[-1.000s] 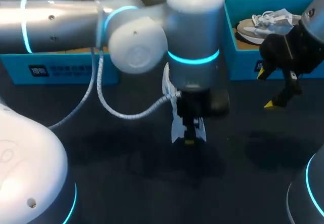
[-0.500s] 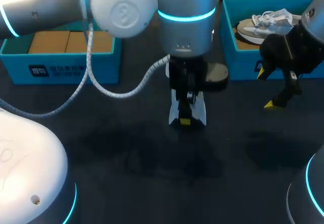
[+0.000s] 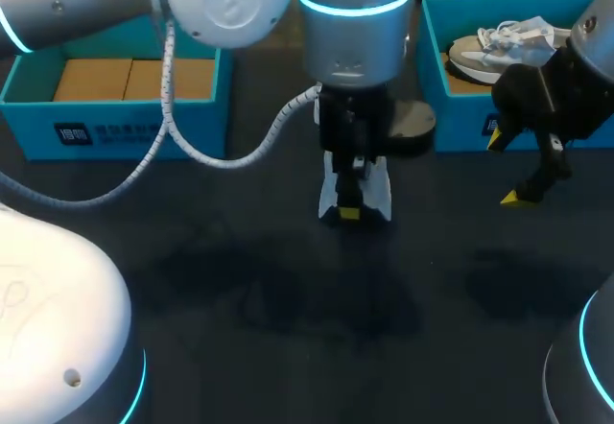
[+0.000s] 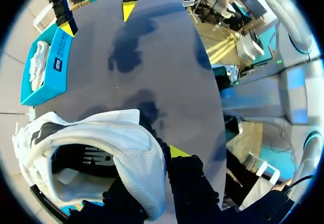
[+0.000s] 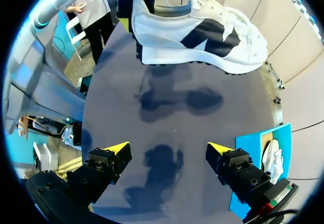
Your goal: Take the shoe out of the shoebox, open the shoe tongue, remove and reinsert the insole, then place the shoe into the shoebox
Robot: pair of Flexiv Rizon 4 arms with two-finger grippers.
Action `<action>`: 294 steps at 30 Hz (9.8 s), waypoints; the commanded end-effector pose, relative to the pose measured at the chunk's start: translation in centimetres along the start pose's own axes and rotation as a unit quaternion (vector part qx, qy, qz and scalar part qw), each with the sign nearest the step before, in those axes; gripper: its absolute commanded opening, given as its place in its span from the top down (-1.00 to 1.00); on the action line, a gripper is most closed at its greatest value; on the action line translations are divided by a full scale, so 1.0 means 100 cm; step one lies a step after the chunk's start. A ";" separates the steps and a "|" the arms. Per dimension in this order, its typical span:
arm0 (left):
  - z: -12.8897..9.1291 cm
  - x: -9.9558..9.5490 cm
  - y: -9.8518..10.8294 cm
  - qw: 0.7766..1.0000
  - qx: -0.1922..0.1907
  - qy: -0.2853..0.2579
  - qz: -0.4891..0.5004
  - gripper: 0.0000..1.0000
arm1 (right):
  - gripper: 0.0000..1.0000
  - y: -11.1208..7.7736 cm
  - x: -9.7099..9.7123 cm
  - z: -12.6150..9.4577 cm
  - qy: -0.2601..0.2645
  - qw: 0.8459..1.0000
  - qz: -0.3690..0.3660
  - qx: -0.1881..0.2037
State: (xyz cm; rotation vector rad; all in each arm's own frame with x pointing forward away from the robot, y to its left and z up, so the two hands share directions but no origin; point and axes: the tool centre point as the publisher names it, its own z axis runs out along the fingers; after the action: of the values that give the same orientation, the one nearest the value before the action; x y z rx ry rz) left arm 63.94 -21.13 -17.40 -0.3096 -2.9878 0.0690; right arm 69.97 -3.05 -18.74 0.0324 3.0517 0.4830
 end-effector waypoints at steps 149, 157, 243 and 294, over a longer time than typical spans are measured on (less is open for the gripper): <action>-0.039 -0.241 0.566 0.999 0.006 -0.025 -0.039 1.00 | -1.00 0.001 -0.002 0.002 0.001 1.000 0.001 0.002; -0.042 -0.244 0.567 0.999 -0.020 -0.016 -0.036 1.00 | -1.00 0.001 -0.002 0.002 0.001 1.000 0.001 0.002; -0.030 -0.326 0.611 0.751 -0.190 0.016 0.632 1.00 | -1.00 0.001 -0.002 0.002 0.001 1.000 0.001 0.002; 0.085 -0.330 0.605 0.733 -0.186 0.043 0.653 1.00 | -1.00 0.001 -0.002 0.002 0.001 1.000 0.001 0.002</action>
State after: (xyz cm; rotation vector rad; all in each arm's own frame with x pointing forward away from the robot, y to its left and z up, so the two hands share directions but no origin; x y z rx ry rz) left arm 107.59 31.07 -33.50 -2.2292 -2.0025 -0.3634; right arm 69.97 -3.04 -18.75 0.0323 3.0517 0.4829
